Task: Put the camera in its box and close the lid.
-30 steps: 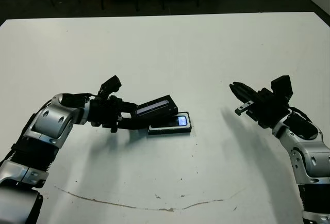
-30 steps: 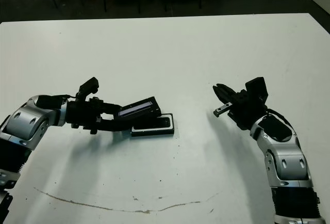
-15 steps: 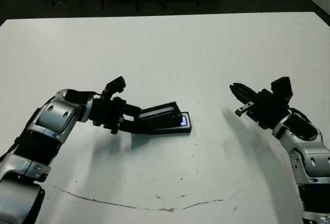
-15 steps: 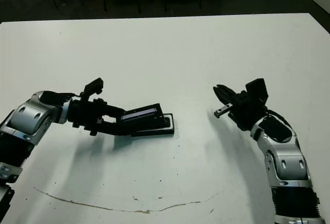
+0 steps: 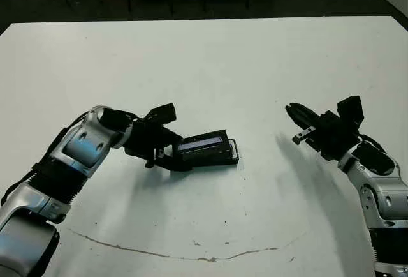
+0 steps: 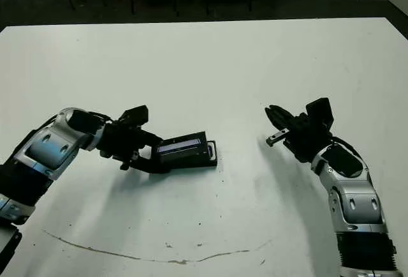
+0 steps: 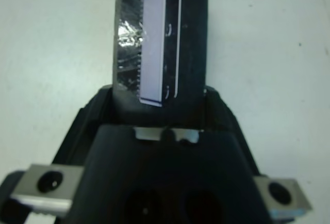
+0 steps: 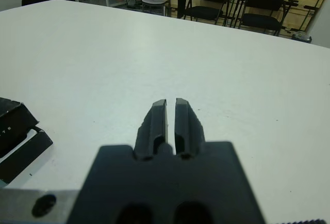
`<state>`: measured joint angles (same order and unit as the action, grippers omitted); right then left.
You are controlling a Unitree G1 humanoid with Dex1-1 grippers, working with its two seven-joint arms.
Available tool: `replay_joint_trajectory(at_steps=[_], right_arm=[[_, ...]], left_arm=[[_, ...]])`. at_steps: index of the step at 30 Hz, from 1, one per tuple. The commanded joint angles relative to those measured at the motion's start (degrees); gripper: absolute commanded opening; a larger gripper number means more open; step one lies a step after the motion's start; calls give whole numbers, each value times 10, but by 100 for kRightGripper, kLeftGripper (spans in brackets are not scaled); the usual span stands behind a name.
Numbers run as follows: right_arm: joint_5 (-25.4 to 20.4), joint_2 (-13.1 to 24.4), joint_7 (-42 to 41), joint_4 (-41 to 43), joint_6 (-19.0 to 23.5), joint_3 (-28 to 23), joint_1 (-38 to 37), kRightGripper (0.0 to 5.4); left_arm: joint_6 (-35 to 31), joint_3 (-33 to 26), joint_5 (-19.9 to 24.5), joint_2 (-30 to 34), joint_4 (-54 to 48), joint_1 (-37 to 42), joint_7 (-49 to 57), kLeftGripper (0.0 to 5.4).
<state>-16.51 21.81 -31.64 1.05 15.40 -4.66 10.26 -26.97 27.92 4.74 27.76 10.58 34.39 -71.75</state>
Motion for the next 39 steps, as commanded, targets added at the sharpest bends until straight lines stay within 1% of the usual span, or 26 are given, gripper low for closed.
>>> replay_joint_trajectory(at_steps=[1, 8, 11, 14, 19, 22, 25, 27, 33, 36, 39], right_arm=[[3, 6, 0, -5, 6, -1, -8, 0], [6, 9, -1, -6, 6, 1, -5, 0], [5, 8, -6, -10, -3, 1, -5, 0], [8, 9, -3, -6, -2, 1, -8, 0], [-4, 6, -15, -11, -8, -6, -11, 0], [-5, 6, -10, -7, 0, -6, -13, 0], [-1, 6, -12, -7, -6, -2, -16, 0], [-3, 2, -17, -16, -20, -2, -15, 0], [6, 5, -17, -19, -37, 4, -17, 0], [8, 7, -12, -11, -26, 5, -18, 0], [8, 4, -8, -10, -25, 6, -18, 0]], left_arm=[[-7, 38, -13, -13, 16, -16, -15, 268], [0, 42, -12, -17, 27, -7, -23, 268], [6, 38, -6, -33, 54, 1, -23, 268], [-3, 41, -8, -55, 91, 16, -23, 268], [14, 62, -27, -89, 134, 40, -32, 268], [32, 80, -49, -103, 128, 47, -23, 268], [25, 85, -60, -118, 128, 57, -19, 268], [15, 84, -62, -126, 130, 63, -20, 268], [-4, 90, -79, -119, 117, 68, -22, 268], [-6, 92, -90, -110, 101, 63, -18, 268], [-4, 87, -96, -95, 85, 52, -17, 268]])
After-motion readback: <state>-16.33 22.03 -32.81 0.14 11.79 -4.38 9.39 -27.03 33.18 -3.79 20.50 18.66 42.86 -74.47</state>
